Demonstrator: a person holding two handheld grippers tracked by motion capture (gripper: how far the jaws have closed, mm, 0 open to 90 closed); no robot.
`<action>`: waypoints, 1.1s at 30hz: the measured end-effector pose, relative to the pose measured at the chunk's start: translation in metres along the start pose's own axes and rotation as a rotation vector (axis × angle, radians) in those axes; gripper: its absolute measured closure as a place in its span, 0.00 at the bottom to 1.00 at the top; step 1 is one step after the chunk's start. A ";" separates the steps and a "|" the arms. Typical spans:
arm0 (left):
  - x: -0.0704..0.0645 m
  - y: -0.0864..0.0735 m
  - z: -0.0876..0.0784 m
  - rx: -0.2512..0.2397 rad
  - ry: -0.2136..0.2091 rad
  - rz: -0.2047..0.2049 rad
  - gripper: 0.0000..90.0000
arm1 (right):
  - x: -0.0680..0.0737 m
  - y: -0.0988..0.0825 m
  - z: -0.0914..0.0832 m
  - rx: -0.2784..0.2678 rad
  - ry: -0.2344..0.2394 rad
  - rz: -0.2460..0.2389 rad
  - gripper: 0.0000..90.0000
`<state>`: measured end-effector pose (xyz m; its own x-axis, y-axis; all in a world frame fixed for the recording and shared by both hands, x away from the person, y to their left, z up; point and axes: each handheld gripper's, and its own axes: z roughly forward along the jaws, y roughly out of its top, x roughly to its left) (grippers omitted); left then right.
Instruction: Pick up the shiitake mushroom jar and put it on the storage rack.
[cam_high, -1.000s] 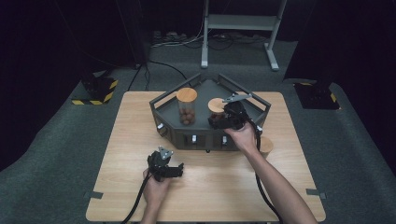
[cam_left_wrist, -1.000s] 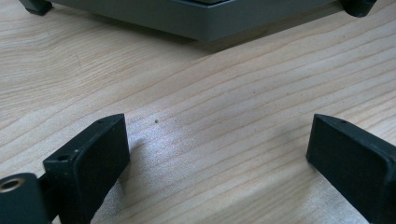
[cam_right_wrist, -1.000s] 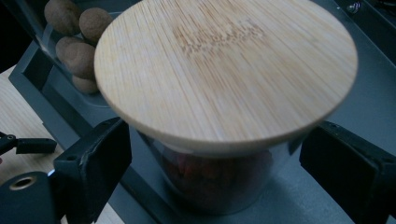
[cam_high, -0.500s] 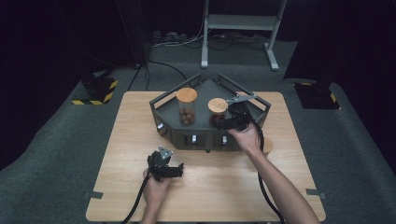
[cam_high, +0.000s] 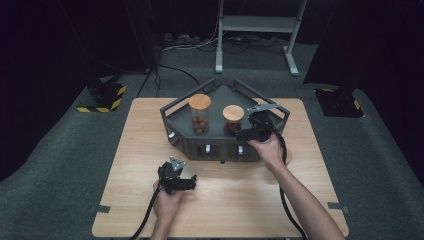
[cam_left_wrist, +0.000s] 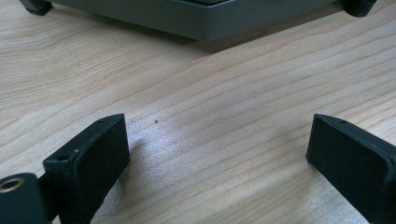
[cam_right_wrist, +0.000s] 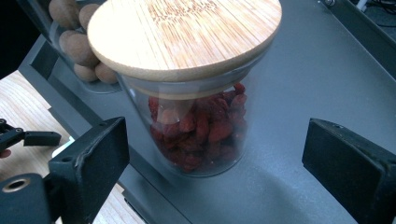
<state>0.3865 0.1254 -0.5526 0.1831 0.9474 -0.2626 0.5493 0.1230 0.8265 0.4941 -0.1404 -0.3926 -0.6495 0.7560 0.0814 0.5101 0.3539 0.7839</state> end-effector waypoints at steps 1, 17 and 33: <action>0.000 0.000 0.000 0.000 0.000 0.000 0.07 | 0.000 0.000 -0.001 -0.001 0.001 -0.002 0.08; 0.000 0.000 0.000 0.000 0.000 0.001 0.07 | 0.000 -0.001 -0.016 -0.019 0.013 0.001 0.08; 0.000 0.000 0.000 0.000 0.000 0.000 0.07 | -0.003 -0.006 -0.024 -0.009 0.010 0.006 0.09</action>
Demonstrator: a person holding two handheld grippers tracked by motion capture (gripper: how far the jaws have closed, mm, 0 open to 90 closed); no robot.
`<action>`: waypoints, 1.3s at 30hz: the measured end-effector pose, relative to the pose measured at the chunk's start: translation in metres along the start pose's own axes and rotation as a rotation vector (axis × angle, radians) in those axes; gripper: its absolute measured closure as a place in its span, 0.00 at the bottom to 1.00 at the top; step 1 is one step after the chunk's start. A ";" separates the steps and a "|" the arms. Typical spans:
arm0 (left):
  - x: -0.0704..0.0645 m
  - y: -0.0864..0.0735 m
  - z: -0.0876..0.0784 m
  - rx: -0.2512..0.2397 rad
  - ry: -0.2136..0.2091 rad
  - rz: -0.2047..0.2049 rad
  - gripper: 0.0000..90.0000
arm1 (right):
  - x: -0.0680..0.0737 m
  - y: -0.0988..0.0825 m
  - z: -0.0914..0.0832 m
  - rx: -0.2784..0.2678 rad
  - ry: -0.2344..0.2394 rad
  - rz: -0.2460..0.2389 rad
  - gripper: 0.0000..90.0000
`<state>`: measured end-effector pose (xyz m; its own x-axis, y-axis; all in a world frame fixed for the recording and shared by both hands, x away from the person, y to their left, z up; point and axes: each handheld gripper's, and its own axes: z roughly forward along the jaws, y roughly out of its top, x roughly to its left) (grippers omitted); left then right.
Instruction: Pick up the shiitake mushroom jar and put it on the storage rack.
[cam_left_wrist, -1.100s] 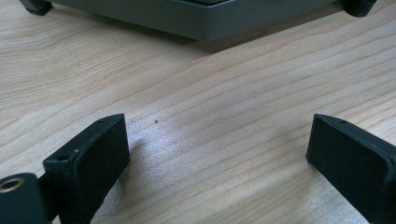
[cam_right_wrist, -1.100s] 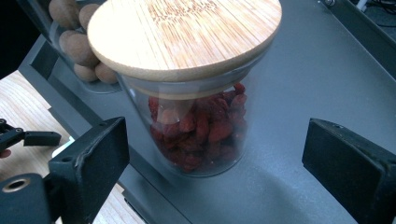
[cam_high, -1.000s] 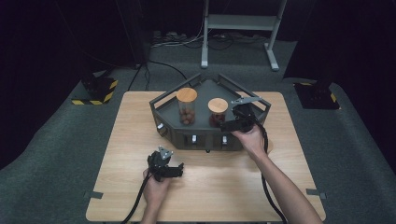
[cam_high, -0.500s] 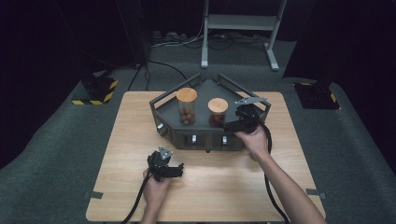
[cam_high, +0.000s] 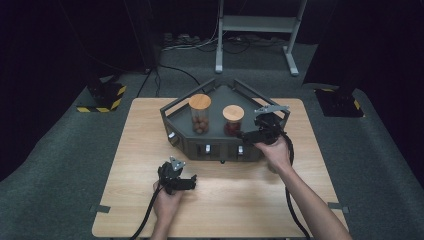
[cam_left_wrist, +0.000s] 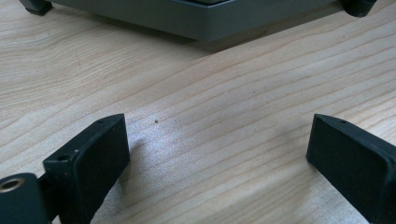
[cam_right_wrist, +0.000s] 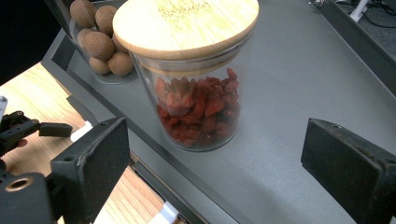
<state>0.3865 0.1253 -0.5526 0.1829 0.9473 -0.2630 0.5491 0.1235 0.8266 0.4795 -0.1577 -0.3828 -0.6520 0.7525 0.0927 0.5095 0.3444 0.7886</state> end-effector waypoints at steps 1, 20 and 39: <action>0.000 0.000 0.000 0.001 0.000 0.001 0.07 | 0.000 0.000 -0.001 0.000 -0.001 0.000 0.09; 0.000 0.000 0.000 0.001 0.000 0.001 0.07 | -0.006 -0.010 -0.013 -0.014 -0.020 0.004 0.09; 0.000 0.000 0.000 0.000 0.000 0.000 0.07 | -0.016 -0.026 -0.023 -0.020 -0.040 0.023 0.09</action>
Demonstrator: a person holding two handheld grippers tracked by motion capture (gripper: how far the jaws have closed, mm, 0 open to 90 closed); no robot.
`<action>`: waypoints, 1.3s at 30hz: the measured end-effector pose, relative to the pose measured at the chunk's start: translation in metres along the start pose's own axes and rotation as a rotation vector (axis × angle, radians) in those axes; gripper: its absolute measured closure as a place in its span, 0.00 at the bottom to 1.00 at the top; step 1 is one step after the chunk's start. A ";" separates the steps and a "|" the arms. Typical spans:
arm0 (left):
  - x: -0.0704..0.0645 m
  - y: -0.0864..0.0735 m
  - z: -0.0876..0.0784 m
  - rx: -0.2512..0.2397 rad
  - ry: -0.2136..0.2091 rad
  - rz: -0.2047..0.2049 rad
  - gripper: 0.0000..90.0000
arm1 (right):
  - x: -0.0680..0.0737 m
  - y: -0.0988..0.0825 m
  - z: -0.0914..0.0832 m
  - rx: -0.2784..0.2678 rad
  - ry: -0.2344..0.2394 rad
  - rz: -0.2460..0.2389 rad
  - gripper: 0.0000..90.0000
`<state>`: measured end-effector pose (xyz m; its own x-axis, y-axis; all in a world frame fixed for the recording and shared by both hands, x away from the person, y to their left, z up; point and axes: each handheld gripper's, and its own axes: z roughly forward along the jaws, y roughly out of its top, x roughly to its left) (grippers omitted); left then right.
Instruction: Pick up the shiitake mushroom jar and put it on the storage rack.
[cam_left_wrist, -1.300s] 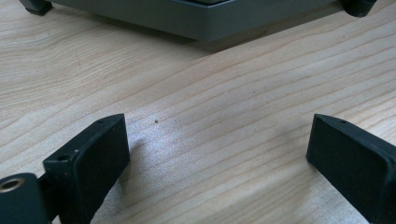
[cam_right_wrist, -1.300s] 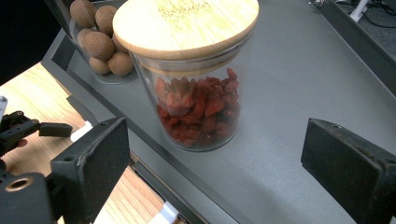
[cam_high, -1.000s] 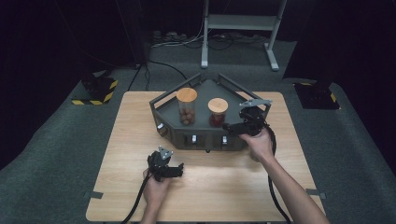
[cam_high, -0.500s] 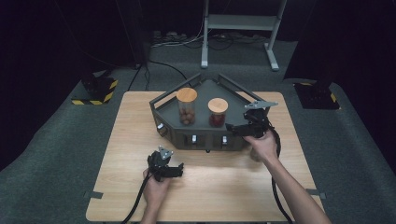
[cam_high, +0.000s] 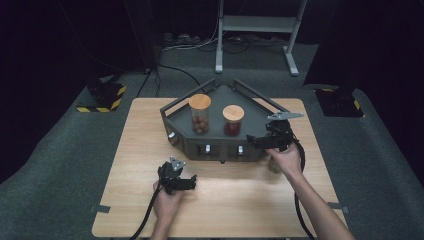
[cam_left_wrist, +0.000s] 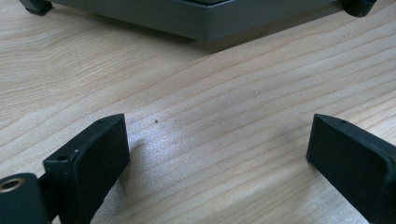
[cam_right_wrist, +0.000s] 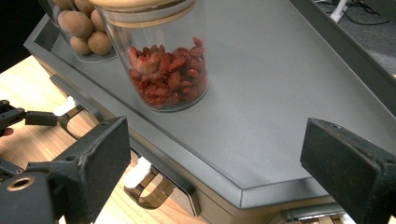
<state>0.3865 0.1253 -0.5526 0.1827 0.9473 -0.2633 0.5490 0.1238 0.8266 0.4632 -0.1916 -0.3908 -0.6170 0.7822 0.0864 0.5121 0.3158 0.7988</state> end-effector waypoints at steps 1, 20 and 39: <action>0.000 0.000 0.000 -0.001 0.000 -0.001 0.07 | 0.000 0.000 -0.001 -0.001 -0.002 0.001 0.09; 0.000 0.000 0.000 -0.001 0.000 0.000 0.07 | -0.006 -0.015 -0.011 -0.014 -0.017 0.012 0.09; 0.000 0.000 0.000 0.001 0.001 0.001 0.07 | -0.015 -0.033 -0.020 -0.019 -0.034 0.040 0.09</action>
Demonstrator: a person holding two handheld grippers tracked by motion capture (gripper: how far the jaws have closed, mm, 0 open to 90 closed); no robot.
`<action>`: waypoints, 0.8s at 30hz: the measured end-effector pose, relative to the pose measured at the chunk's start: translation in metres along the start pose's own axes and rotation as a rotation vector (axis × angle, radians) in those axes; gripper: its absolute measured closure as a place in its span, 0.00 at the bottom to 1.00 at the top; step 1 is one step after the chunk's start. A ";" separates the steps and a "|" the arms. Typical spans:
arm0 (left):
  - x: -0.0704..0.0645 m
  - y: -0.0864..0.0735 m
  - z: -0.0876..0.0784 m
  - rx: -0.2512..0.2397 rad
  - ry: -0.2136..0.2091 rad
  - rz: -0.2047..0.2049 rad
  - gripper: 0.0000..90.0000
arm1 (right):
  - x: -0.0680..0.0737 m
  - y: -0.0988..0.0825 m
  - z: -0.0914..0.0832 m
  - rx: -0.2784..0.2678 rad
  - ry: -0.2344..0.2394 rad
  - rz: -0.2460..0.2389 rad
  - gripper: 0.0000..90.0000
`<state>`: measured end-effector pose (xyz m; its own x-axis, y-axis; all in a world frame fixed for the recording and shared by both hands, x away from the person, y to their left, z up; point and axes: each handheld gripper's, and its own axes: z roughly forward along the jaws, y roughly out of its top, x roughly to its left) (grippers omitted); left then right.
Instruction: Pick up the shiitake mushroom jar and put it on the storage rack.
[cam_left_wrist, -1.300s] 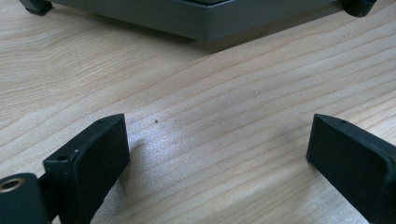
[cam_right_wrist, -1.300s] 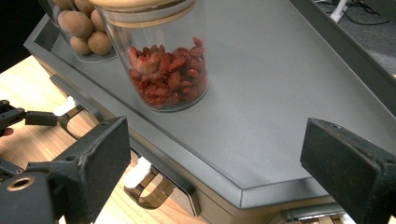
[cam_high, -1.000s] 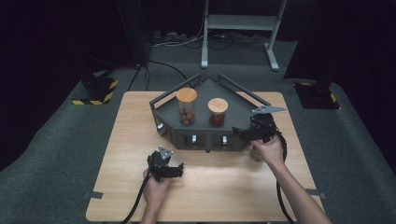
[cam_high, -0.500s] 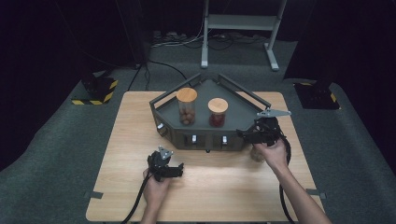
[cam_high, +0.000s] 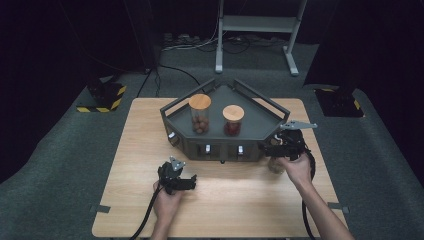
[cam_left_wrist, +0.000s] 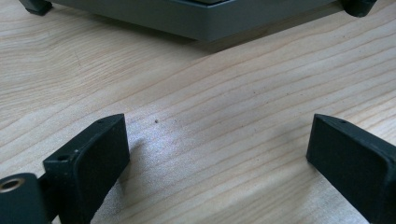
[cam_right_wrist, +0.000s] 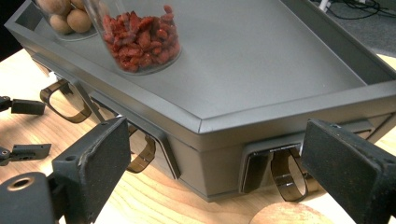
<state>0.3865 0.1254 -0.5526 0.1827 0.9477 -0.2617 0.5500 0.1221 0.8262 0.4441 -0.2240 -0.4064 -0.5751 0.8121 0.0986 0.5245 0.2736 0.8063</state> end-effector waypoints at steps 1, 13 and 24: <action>0.000 0.000 0.000 -0.002 -0.001 -0.002 0.07 | 0.000 -0.002 -0.001 -0.001 -0.002 0.001 0.09; 0.000 0.000 0.000 -0.001 -0.001 0.000 0.07 | -0.004 -0.011 -0.006 -0.006 -0.011 0.013 0.09; 0.000 0.000 0.000 -0.001 -0.001 0.000 0.07 | -0.010 -0.023 -0.011 -0.015 -0.010 0.039 0.09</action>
<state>0.3865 0.1254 -0.5526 0.1831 0.9475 -0.2621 0.5494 0.1225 0.8265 0.4313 -0.2441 -0.4196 -0.5484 0.8269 0.1244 0.5367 0.2339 0.8107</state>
